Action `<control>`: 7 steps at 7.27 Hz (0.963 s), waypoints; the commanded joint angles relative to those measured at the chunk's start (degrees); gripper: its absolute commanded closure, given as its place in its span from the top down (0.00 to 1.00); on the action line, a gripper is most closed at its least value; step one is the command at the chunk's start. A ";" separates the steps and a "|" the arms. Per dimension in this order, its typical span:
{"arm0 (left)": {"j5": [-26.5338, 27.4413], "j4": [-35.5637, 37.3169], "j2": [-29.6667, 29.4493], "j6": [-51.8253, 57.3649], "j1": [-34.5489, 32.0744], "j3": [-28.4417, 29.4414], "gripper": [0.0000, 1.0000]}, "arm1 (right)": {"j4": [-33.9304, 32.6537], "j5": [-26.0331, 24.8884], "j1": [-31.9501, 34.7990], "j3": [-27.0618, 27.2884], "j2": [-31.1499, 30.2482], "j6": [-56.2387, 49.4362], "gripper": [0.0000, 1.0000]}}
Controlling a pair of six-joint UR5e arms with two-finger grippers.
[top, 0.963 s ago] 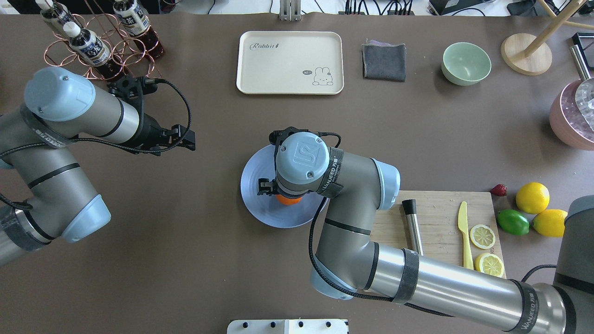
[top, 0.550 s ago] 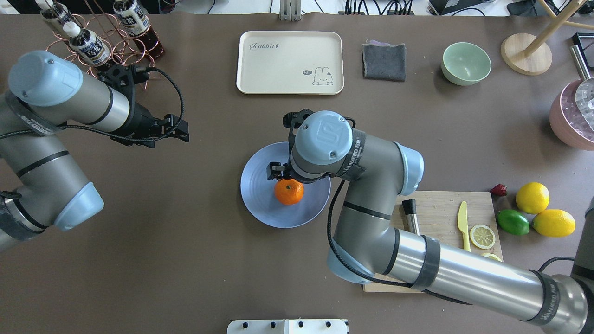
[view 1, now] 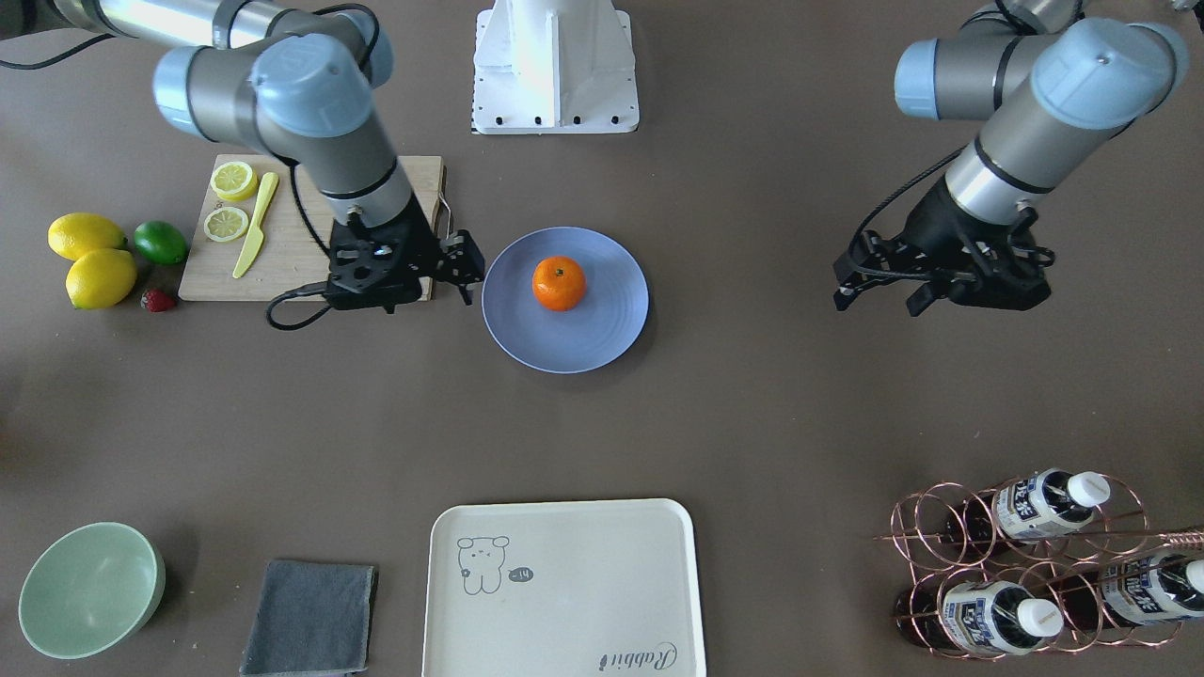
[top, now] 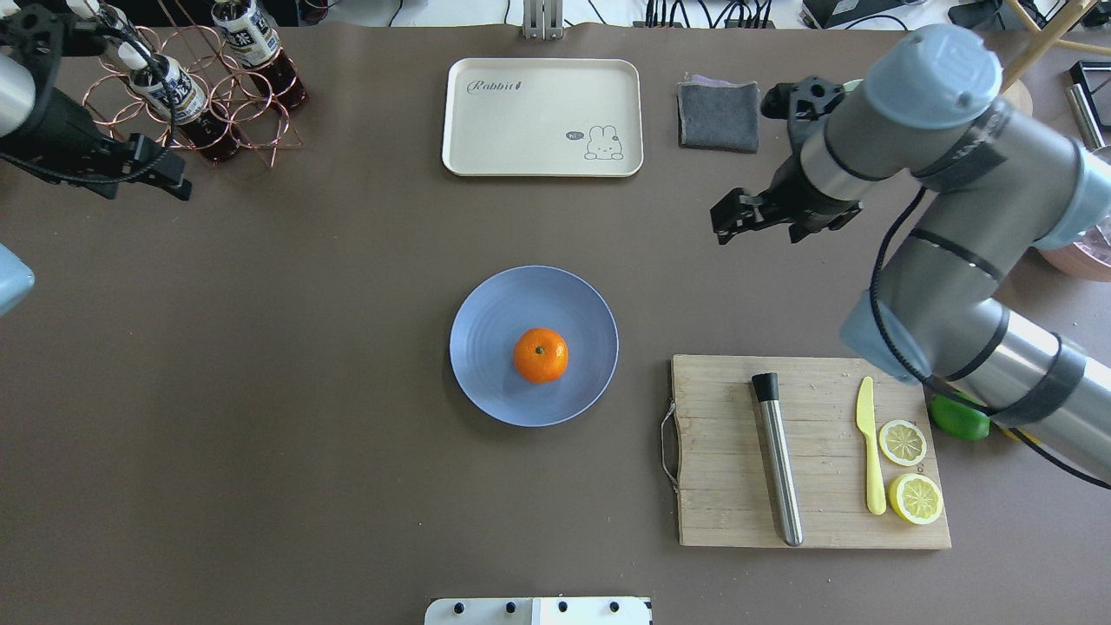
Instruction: Pick orange to plate
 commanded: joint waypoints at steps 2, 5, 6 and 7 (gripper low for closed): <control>-5.86 12.47 9.30 34.65 -15.81 2.49 0.97 | -1.92 9.30 23.09 -1.60 -17.63 -37.94 1.00; -6.29 10.84 13.52 38.70 -22.59 6.55 0.97 | -7.91 9.04 37.27 -14.41 -18.29 -66.30 1.00; -6.12 8.21 13.99 40.18 -23.49 6.90 0.97 | -8.00 9.21 38.52 -15.32 -18.81 -67.40 1.00; -6.03 7.84 15.21 40.98 -24.02 6.81 0.97 | -7.65 9.21 38.89 -15.33 -19.69 -67.41 1.00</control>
